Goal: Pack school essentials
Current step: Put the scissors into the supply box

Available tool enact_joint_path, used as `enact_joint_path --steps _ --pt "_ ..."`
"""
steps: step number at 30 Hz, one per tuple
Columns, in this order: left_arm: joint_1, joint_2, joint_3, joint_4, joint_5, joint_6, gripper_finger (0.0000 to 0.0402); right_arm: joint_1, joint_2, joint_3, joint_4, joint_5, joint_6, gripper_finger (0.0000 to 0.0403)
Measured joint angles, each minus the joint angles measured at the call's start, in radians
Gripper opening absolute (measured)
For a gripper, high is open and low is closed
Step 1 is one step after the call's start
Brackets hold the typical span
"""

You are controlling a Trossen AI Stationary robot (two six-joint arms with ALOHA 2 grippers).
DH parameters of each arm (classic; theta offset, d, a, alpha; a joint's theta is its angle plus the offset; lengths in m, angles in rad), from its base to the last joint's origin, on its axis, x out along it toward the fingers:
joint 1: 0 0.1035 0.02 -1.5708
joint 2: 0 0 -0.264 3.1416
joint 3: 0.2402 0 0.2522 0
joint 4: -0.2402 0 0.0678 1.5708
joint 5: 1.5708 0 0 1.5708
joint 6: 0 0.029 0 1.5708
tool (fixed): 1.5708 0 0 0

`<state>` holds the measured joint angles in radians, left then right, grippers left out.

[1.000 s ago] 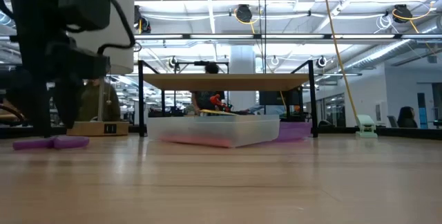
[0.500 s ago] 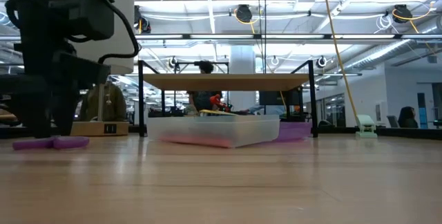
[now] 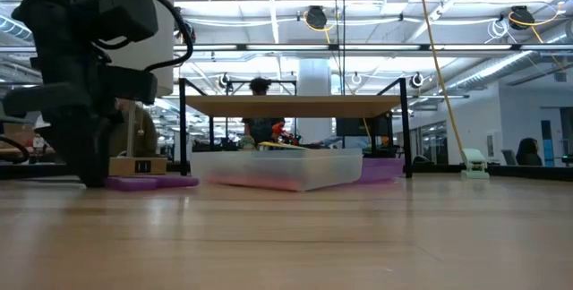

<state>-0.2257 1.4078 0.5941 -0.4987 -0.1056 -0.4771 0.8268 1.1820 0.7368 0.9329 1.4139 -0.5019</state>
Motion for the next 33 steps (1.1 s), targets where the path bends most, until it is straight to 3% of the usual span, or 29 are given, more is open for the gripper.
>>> enact_joint_path --steps 7,17,25,29,33 --pt "0.002 0.001 0.005 0.009 -0.011 0.007 0.0092 0.0 0.0 0.0 0.0 0.0 -0.003 0.0246" --pt "0.002 0.001 0.091 0.007 -0.019 0.019 0.009 0.0 0.0 0.0 0.0 0.0 0.005 0.0246" --pt "-0.006 0.0 0.186 -0.093 -0.024 0.029 0.0091 0.0 0.0 0.0 -0.001 0.001 0.018 0.0246" --pt "-0.028 -0.001 0.189 -0.135 -0.031 0.018 0.0111 0.003 0.0 0.0 -0.001 0.0 0.038 0.0246" --pt "-0.033 -0.001 0.189 -0.216 -0.092 -0.04 0.0155 0.009 0.0 0.0 -0.001 0.0 0.045 0.0246"
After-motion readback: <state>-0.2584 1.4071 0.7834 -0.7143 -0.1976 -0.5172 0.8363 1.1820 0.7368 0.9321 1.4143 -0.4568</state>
